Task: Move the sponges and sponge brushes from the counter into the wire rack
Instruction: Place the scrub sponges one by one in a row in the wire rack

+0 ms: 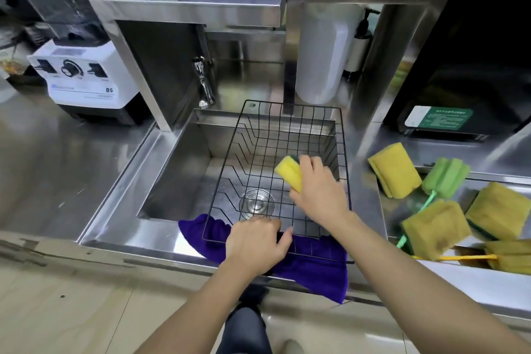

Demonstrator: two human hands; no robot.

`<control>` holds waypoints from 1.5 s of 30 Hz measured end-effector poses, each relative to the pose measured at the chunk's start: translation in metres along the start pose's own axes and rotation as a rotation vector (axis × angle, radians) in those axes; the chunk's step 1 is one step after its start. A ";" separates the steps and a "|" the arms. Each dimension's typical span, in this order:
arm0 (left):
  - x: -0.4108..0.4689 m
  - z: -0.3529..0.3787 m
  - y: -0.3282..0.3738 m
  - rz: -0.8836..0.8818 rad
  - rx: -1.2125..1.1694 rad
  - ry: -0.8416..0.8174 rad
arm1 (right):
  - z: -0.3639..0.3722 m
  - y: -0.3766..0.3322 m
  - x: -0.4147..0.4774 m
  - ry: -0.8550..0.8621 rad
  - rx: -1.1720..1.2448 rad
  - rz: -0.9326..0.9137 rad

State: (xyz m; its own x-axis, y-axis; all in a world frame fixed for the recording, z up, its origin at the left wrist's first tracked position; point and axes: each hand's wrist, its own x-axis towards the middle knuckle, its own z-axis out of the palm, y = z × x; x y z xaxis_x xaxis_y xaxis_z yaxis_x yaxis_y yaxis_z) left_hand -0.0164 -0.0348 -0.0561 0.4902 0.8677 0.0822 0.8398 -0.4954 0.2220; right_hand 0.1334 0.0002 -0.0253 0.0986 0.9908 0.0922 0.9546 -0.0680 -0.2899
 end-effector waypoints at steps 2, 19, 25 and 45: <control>0.000 0.000 0.000 0.002 -0.007 0.010 | 0.015 0.001 -0.004 -0.113 -0.079 -0.008; -0.001 0.001 -0.001 0.030 -0.011 0.055 | 0.013 0.013 0.010 -0.610 0.524 0.091; -0.002 -0.002 0.000 0.051 -0.024 0.107 | 0.016 0.005 0.019 -0.512 0.834 0.198; -0.003 -0.004 0.000 0.094 0.043 0.124 | 0.028 -0.014 0.020 -0.694 0.525 -0.051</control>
State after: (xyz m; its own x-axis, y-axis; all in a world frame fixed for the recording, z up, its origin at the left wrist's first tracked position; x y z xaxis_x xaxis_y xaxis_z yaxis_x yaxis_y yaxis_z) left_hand -0.0184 -0.0372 -0.0525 0.5373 0.8141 0.2202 0.8019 -0.5740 0.1656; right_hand 0.1140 0.0240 -0.0464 -0.2974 0.8499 -0.4350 0.6836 -0.1285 -0.7185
